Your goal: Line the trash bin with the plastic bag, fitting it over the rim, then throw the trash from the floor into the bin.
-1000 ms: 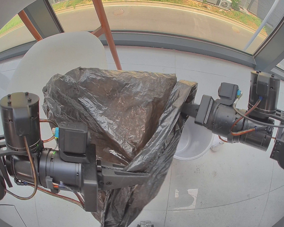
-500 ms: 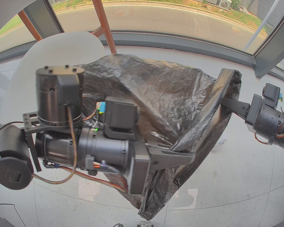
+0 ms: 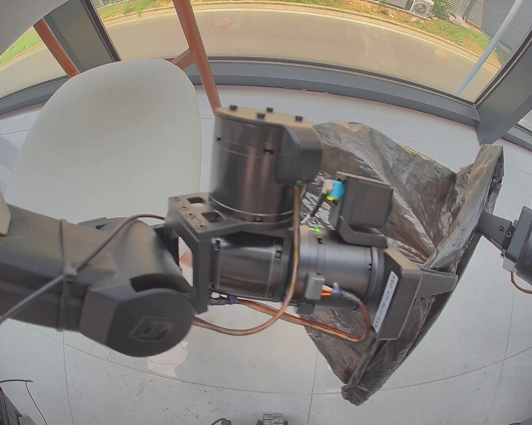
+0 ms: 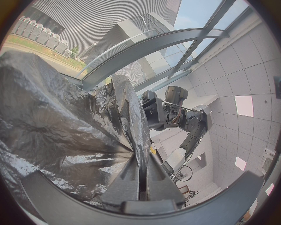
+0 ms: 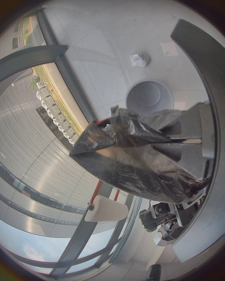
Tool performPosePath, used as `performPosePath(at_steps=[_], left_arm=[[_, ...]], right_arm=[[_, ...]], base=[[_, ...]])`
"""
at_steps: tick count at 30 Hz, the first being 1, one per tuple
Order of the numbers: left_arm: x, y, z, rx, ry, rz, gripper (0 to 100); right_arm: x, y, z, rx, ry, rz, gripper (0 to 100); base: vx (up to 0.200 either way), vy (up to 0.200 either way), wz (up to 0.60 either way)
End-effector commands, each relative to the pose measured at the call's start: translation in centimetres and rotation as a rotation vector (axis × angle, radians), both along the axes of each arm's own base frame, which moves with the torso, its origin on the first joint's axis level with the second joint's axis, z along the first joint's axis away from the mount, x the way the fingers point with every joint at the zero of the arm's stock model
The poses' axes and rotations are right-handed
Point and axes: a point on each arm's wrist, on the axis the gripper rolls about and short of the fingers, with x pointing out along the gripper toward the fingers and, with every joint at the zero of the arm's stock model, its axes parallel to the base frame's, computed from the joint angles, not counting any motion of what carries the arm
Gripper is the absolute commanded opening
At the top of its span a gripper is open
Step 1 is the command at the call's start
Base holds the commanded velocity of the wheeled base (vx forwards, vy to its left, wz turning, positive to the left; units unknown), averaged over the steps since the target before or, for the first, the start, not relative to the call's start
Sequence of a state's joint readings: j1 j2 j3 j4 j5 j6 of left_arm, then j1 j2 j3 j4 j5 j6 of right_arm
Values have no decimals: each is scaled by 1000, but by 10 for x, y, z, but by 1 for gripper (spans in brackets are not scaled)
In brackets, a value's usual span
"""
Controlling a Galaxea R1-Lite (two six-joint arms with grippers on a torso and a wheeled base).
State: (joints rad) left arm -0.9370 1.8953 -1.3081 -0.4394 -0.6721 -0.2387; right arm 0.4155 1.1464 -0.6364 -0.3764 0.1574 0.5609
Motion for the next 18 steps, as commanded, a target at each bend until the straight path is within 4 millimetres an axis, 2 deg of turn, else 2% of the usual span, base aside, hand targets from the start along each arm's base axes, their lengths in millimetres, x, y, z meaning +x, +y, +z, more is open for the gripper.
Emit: performPosePath(at_steps=[1,7,9,13,18], left_arm=[[3,-11,-12,23,27,-6,0],[6,-4,-22,53,46,18,0],[15,4,-26,63,55,49,0],[30,19,-32,80,71,104,0],[35,23,-37,91,121,129,0]], right_arm=[[-15,-14,3,2,11,-10,0],[-14,-16,0,-7,51,-2,0],[-11,-16,0,-7,50,-3,0],[4,-10,-2,-19,83,-2,0],[22,-5,-2,-29,119,-10,0]], base=[[0,0,0],[0,0,0],[0,0,0],[0,0,0],[0,0,0]])
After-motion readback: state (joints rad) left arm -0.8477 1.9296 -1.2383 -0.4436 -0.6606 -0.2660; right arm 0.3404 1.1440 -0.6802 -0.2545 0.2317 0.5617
